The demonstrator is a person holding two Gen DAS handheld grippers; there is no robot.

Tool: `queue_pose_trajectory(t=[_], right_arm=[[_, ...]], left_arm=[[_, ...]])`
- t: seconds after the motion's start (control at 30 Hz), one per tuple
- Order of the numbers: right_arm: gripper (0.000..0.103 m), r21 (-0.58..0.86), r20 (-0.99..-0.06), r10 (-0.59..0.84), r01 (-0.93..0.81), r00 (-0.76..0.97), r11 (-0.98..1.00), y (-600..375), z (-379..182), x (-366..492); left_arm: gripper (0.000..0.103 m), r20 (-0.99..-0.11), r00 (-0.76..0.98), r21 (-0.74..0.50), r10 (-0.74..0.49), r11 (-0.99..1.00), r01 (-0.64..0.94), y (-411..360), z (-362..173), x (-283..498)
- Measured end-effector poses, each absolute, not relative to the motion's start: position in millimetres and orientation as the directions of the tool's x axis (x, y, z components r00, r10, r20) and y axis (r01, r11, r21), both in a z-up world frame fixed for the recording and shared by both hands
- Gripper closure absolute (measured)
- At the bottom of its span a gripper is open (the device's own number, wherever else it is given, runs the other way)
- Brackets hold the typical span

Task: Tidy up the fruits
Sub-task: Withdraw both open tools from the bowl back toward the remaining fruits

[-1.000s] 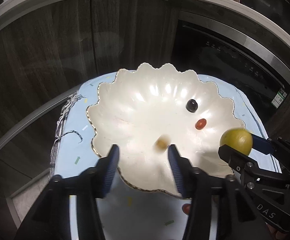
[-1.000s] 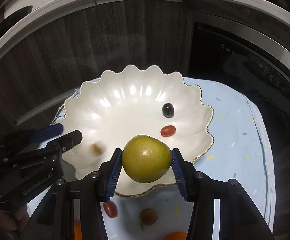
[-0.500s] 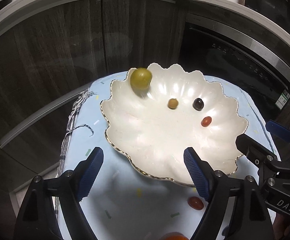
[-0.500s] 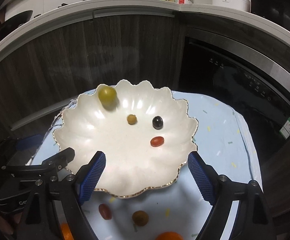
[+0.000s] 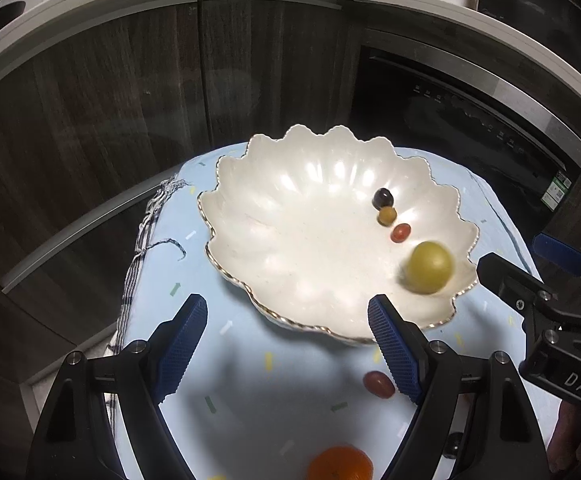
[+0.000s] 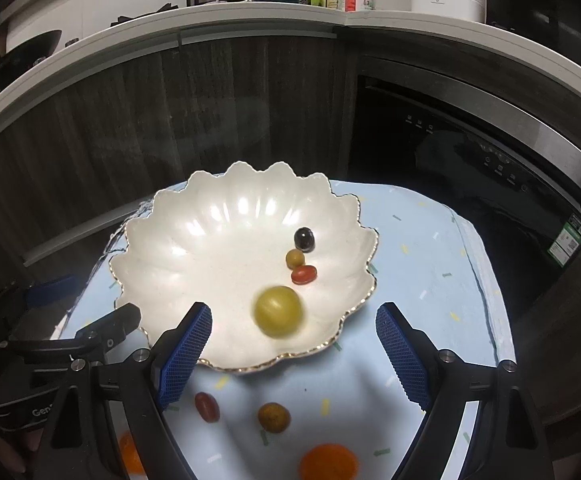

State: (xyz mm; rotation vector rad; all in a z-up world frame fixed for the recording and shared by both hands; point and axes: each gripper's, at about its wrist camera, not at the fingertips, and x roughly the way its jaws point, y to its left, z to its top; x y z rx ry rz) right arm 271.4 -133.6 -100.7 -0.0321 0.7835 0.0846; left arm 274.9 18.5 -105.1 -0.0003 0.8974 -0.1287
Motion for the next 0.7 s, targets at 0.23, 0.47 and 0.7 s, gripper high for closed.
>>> queue_pose_trajectory(t=[0.23, 0.47, 0.7], right_arm=[[0.018, 0.012, -0.705, 0.061, -0.075, 0.707, 0.997, -141, -98, 258], [0.018, 0.009, -0.701, 0.051, -0.063, 0.712, 0.998, -147, -96, 245], [0.018, 0.007, -0.702, 0.04, -0.049, 0.711, 0.999, -154, -97, 229]], left_arm=[[0.02, -0.777, 0.618, -0.056, -0.119, 0.991, 0.12, 13, -103, 261], [0.02, -0.77, 0.628, -0.045, -0.115, 0.991, 0.127, 9, -99, 246], [0.02, -0.768, 0.63, -0.034, -0.112, 0.99, 0.135, 3, -100, 233]])
